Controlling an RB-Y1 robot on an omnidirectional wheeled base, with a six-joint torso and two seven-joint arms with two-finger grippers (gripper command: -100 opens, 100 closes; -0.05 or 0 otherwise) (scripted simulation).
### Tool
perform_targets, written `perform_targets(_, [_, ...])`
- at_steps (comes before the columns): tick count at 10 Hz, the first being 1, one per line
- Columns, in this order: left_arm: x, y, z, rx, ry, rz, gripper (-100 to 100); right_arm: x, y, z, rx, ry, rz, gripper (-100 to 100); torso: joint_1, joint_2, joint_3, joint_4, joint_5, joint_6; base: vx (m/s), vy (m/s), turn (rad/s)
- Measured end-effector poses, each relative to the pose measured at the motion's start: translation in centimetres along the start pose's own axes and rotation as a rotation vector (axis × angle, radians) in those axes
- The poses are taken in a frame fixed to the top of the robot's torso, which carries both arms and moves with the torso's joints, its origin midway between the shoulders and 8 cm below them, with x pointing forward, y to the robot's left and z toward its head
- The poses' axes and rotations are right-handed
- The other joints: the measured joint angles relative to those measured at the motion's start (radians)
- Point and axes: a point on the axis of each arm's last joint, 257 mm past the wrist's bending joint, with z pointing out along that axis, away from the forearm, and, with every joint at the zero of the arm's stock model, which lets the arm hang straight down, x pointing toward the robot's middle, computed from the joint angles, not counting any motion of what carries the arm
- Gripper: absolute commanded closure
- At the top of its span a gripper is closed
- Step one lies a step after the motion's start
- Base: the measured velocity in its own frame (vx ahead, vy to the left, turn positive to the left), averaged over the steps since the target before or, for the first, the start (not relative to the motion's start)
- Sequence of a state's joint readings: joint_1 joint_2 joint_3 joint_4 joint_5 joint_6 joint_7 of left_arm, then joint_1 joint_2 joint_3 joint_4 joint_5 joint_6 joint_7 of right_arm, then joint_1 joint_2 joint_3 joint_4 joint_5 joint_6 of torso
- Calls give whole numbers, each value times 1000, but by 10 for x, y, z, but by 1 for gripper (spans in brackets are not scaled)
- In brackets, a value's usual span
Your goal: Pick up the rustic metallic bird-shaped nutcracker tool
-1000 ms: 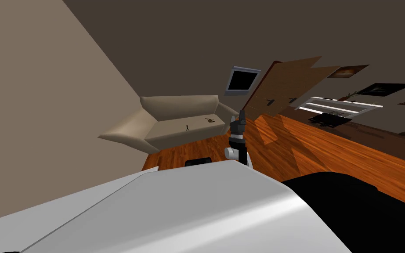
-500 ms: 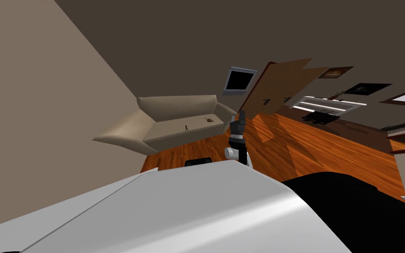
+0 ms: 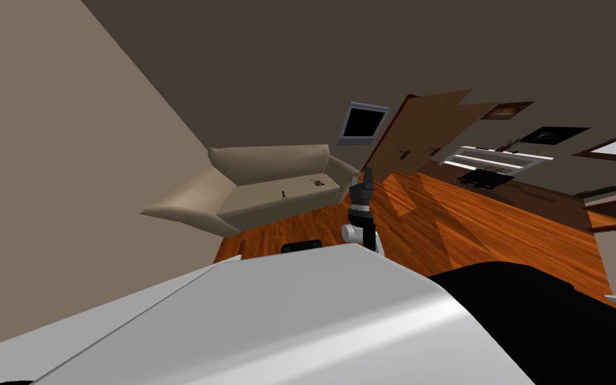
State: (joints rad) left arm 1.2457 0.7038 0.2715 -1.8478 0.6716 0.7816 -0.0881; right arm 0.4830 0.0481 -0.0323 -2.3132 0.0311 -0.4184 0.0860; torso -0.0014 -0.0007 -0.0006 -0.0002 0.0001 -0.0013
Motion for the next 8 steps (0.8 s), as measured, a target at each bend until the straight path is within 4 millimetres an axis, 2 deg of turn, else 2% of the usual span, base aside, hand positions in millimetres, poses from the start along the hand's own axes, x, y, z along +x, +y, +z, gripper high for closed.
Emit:
perform_targets(2, [0,-2,0,5,0,-1,100,0,0,0,0,0,0,0,1,-2,-1,-1,0,-1,0,0,0])
perform_targets(3, [0,-2,0,4,0,-1,0,0,0,0,0,0,0,0,1,-2,-1,-1,0,-1,0,0,0])
perform_targets(4, [0,-2,0,4,0,-1,100,0,0,0,0,0,0,0,1,-2,-1,-1,0,-1,2,-11,32])
perform_targets(7, [-3,-3,-12,0,-1,7,100,0,0,0,0,0,0,0,-2,-2,-1,-1,-1,-1,6,-17,22])
perform_targets(8, [-3,-2,-12,-1,-1,7,0,0,0,0,0,0,0,0,-1,-2,-1,-1,0,-1,0,0,0])
